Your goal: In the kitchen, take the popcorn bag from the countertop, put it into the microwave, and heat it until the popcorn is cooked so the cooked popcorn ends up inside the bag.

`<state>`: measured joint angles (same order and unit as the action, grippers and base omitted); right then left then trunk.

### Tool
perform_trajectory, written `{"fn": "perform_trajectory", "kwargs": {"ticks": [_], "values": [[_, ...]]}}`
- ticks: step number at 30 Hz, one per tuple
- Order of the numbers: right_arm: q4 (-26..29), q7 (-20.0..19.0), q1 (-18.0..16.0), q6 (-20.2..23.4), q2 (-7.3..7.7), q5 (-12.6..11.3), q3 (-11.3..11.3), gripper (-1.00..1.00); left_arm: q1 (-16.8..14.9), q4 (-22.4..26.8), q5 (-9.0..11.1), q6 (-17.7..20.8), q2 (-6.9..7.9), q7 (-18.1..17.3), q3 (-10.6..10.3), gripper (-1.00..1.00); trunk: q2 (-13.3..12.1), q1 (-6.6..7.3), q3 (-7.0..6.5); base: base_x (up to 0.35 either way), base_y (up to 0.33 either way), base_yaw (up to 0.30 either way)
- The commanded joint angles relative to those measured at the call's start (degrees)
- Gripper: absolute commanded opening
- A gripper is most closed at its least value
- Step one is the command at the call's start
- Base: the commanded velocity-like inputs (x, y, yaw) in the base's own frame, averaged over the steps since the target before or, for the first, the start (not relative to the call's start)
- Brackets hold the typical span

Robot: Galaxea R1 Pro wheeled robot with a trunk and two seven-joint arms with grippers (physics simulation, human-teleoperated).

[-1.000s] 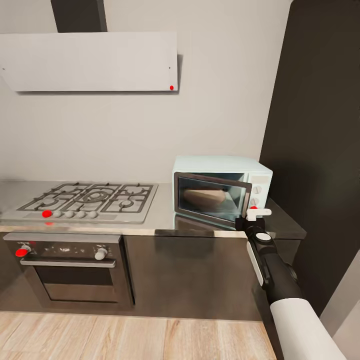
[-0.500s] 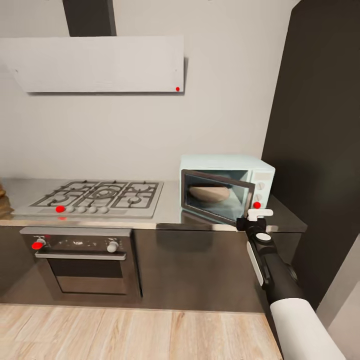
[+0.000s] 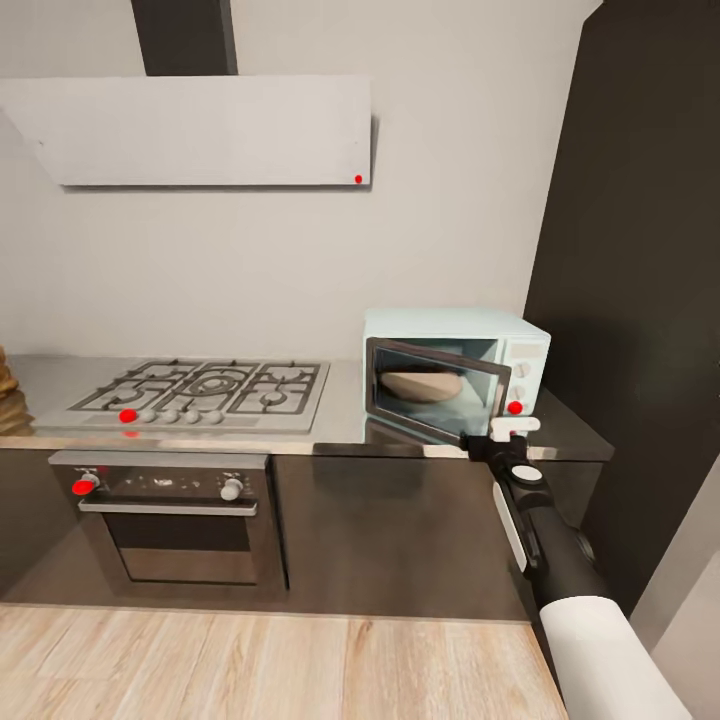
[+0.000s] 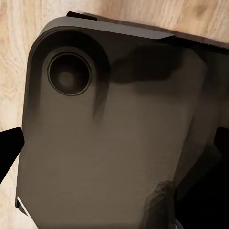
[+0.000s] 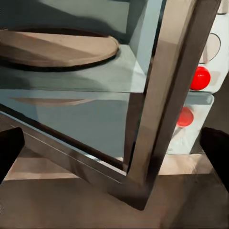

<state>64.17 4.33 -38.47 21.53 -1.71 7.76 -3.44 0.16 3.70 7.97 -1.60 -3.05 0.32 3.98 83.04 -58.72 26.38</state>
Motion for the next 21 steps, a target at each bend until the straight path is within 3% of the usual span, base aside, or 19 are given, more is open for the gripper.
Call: {"fn": "perform_trajectory", "kwargs": {"ticks": [1,12,13,14,17,21], "values": [[0.1,-0.1,0.0,0.4,-0.05,0.6,-0.1,1.0,0.0,0.1,0.2,-0.1,-0.03,0.0,0.3,1.0,0.0,0.0,0.05,0.0,0.0,0.0],[-0.1,-0.1,0.9,1.6,0.57,0.1,-0.2,1.0,0.0,0.1,0.2,-0.1,-0.02,0.0,0.4,1.0,0.0,0.0,0.05,0.0,0.0,0.0],[0.3,-0.1,2.5,2.6,1.72,0.2,-0.4,1.0,0.0,0.1,0.2,-0.1,-0.02,0.0,0.4,1.0,0.0,0.0,0.05,0.0,0.0,0.0],[1.3,0.0,4.8,4.1,3.93,0.3,-0.4,1.0,0.0,0.1,0.2,-0.1,-0.03,0.0,0.4,1.0,0.0,0.0,0.05,0.0,0.0,0.0],[1.4,0.2,6.0,4.9,5.82,0.1,-0.8,1.0,0.0,0.1,0.2,-0.1,-0.03,0.0,0.4,1.0,0.0,0.0,0.05,0.0,0.0,0.0],[2.1,0.2,6.2,4.9,6.44,0.3,-7.0,1.0,0.0,0.1,0.2,-0.1,-0.03,0.0,0.4,1.0,0.0,0.0,0.05,0.0,0.0,0.0]]}}
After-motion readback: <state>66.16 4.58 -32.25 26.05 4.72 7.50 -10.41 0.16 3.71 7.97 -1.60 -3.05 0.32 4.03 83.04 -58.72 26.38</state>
